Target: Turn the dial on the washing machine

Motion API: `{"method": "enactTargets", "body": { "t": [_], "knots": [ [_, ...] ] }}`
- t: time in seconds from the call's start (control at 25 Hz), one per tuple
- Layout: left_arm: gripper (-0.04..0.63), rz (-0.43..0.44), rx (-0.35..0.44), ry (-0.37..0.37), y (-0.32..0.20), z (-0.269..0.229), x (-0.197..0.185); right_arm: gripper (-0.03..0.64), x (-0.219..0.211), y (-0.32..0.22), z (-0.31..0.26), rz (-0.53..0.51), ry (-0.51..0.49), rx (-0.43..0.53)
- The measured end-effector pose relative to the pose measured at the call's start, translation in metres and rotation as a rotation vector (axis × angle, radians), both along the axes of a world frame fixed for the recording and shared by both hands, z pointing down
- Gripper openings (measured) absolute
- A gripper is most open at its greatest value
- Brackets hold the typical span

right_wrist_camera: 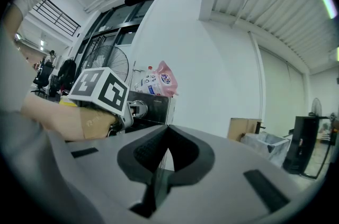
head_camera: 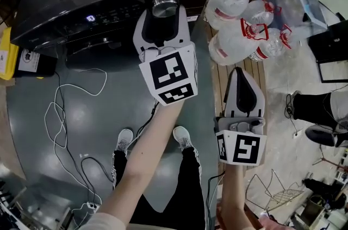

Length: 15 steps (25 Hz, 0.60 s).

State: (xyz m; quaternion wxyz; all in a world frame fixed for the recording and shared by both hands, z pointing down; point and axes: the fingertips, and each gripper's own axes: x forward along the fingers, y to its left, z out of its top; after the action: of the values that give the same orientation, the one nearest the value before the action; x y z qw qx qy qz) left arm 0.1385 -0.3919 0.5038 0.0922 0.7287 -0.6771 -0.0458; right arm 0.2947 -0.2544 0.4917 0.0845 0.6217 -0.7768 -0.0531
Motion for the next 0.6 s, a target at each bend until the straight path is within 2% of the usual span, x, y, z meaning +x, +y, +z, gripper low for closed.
{"method": "enactTargets", "body": {
  "t": [0.36, 0.6],
  "knots": [
    [0.26, 0.043, 0.026, -0.327, 0.002, 0.009, 0.004, 0.005, -0.003, -0.001, 0.005, 0.008, -0.006, -0.012],
    [0.258, 0.058, 0.032, -0.427, 0.002, 0.011, 0.004, 0.005, 0.003, 0.0, 0.007, 0.029, -0.007, -0.02]
  ]
}}
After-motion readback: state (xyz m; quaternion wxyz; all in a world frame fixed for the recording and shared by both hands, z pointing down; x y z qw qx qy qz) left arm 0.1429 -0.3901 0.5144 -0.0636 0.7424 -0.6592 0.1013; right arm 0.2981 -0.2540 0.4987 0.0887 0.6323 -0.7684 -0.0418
